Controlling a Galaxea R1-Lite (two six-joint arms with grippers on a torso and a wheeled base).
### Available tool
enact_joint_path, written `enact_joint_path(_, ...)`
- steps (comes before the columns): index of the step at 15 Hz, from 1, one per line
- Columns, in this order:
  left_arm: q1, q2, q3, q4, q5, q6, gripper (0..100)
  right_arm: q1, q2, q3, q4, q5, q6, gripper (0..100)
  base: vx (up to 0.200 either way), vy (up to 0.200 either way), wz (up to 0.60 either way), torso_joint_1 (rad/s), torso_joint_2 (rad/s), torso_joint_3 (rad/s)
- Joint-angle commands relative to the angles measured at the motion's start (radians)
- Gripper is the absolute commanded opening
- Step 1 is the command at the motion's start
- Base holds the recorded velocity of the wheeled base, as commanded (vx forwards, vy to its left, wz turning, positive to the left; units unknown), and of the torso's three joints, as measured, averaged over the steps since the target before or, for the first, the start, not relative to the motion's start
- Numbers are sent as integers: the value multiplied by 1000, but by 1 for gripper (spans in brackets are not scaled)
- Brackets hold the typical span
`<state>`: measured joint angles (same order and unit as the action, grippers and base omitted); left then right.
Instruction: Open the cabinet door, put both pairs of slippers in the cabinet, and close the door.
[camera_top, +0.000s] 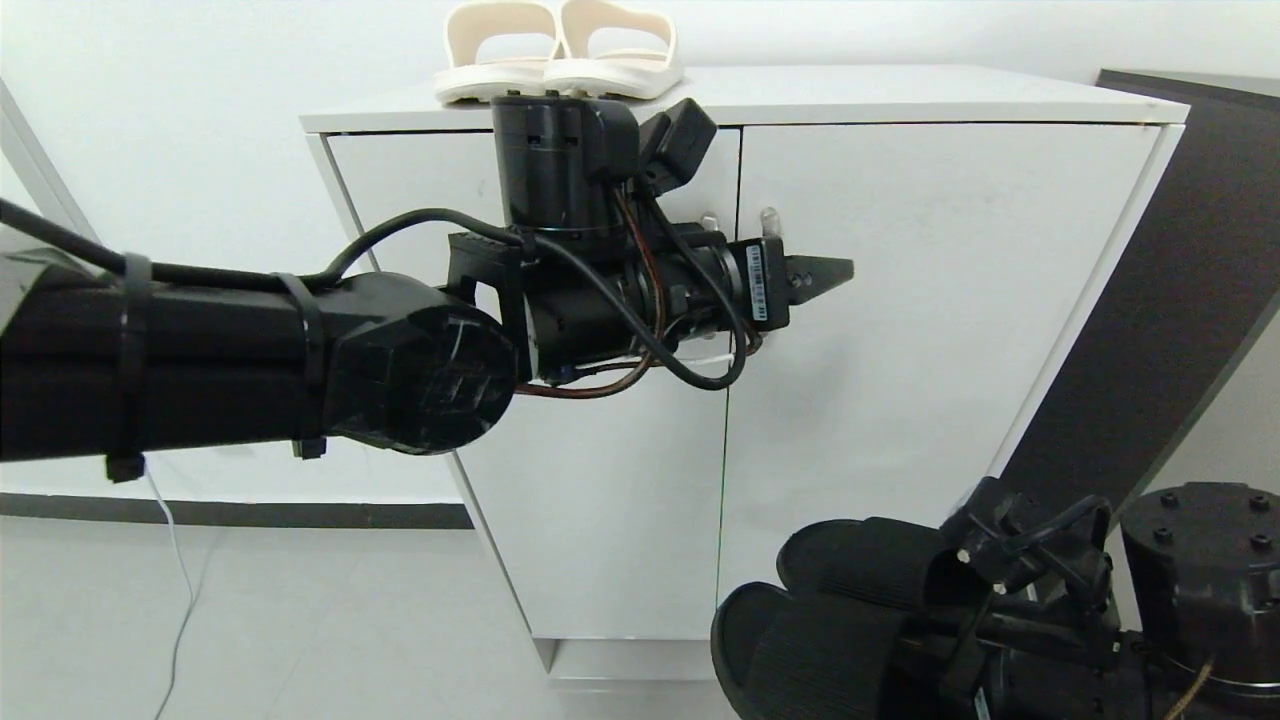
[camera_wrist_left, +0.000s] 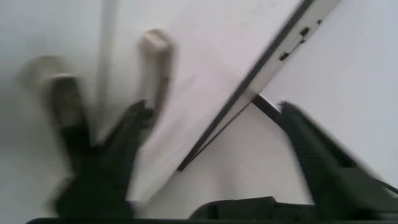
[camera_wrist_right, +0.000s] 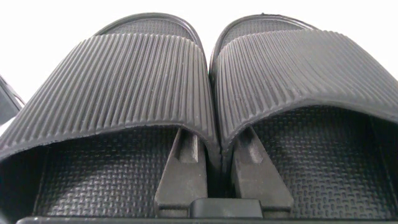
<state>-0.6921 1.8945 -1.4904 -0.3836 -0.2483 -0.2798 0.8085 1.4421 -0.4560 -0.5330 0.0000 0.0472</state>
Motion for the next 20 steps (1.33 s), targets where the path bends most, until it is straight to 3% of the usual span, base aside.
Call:
enact_joint_path(1,-3,-17,10,0,-2,-12,0,3,0,3,1,-2,0,0,0,0,0,0,0,0)
enact_joint_path(6,-17,-132,141,-8,-3,-19,0,14,-20,33,2,60,-3,0,0,0,0,0,0,0)
enact_joint_path(11,-95,-293,315,-11,-2,-18,0,29,-68,62,4,109,-7,0,0,0,0,0,0,0)
enact_joint_path(13,-96,-344,371,-11,-2,-19,0,41,-69,68,4,109,-7,0,0,0,0,0,0,0)
enact_joint_path(17,-23,-291,357,-60,-12,-50,0,61,-71,88,2,109,-9,0,0,0,0,0,0,0)
enact_joint_path(18,13,-235,337,-132,-25,-82,0,63,-72,89,2,109,-9,0,0,0,0,0,0,0)
enact_joint_path(20,33,-178,312,-181,-17,-84,0,63,-71,91,2,109,-9,0,0,0,0,0,0,0)
